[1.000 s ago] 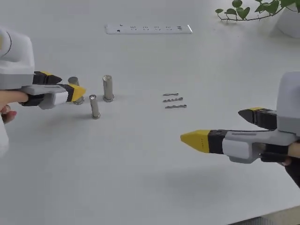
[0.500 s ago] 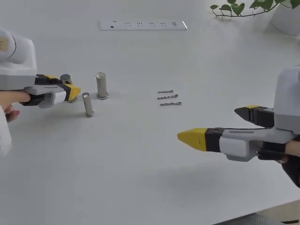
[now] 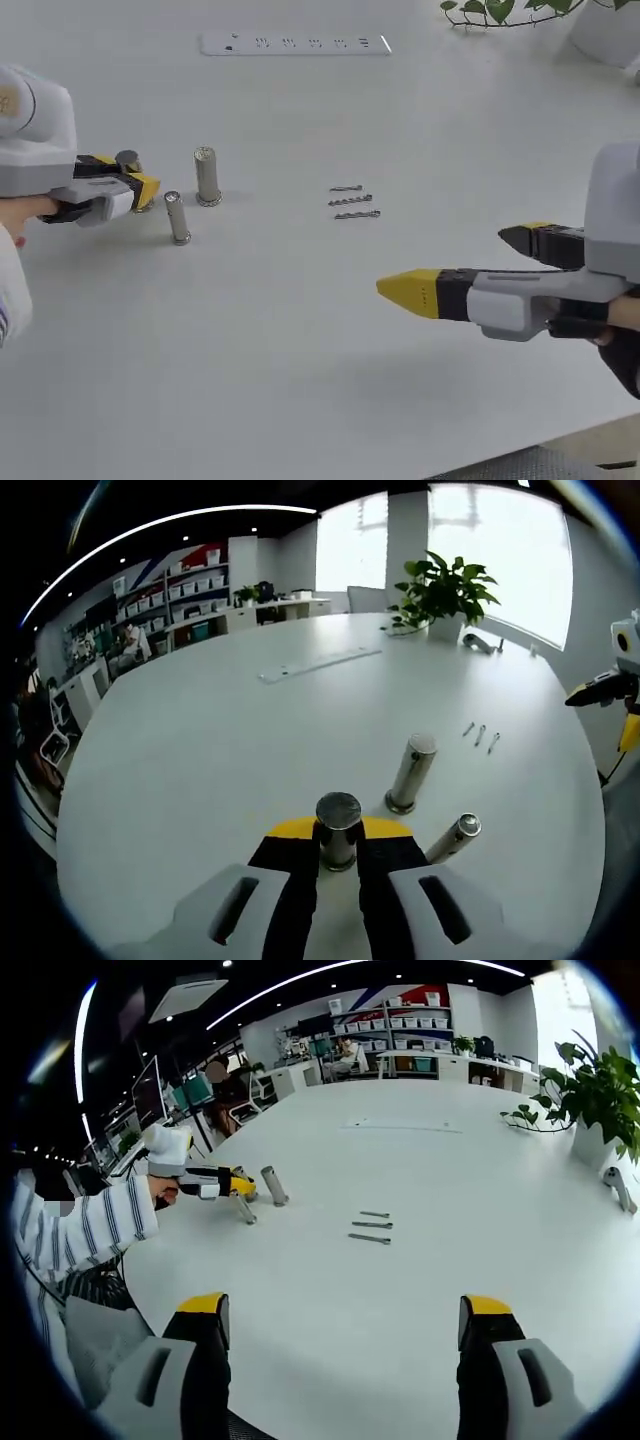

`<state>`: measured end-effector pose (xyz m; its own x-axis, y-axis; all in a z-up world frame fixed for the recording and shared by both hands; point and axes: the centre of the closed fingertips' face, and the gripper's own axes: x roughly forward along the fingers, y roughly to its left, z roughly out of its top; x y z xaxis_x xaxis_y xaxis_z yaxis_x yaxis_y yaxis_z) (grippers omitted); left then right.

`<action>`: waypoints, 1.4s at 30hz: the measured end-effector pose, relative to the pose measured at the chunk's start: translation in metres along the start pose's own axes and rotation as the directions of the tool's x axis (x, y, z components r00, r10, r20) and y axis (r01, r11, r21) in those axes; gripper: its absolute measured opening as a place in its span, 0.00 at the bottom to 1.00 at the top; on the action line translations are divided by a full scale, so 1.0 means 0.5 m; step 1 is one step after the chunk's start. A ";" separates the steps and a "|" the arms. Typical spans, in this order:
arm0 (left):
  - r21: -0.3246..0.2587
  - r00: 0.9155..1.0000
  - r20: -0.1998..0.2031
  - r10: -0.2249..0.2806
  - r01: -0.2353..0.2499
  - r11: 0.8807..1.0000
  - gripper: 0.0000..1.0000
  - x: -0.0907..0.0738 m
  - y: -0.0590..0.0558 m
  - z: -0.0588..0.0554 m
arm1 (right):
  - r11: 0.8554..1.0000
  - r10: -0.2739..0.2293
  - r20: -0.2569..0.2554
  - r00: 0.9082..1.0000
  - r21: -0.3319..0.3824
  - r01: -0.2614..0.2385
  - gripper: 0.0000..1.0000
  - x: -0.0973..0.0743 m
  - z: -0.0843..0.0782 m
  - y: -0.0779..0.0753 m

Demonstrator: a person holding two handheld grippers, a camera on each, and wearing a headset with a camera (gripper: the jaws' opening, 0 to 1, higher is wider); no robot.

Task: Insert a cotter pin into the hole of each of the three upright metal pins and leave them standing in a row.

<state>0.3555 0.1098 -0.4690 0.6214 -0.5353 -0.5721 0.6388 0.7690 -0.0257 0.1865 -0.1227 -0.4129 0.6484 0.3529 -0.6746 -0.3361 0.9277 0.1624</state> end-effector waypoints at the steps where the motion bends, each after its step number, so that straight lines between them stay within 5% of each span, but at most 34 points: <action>1: 0.001 1.000 0.004 0.000 0.000 1.000 0.10 0.000 0.000 0.000 | 1.000 0.001 0.002 1.000 0.001 -0.001 0.94 0.000 0.001 0.000; 13: 0.065 0.999 -0.016 0.051 -0.050 0.997 0.09 -0.027 0.013 -0.005 | 1.000 0.007 0.007 1.000 0.001 -0.007 0.94 0.002 0.005 0.006; 23: 0.068 0.997 0.016 0.072 -0.072 0.995 0.09 -0.102 0.004 0.022 | 1.000 0.010 0.035 0.999 -0.010 -0.010 0.94 -0.008 0.021 0.011; 32: 0.002 0.994 0.053 0.093 -0.093 0.996 0.09 -0.186 -0.011 0.021 | 1.000 0.017 0.056 0.998 -0.013 -0.016 0.93 -0.021 0.024 0.017; 35: -0.082 0.992 0.087 0.092 -0.085 0.993 0.09 -0.209 -0.018 0.017 | 1.000 0.018 0.061 0.998 -0.018 -0.017 0.93 -0.027 0.025 0.017; 42: -0.084 0.991 0.099 0.092 -0.084 0.993 0.09 -0.247 -0.047 -0.002 | 0.999 0.022 0.069 0.997 -0.033 -0.020 0.93 -0.037 0.030 0.019</action>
<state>0.2634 0.1583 -0.3983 0.7194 -0.4939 -0.4884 0.5438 0.8379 -0.0462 0.1815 -0.1187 -0.3880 0.6864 0.3812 -0.6193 -0.3715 0.9159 0.1520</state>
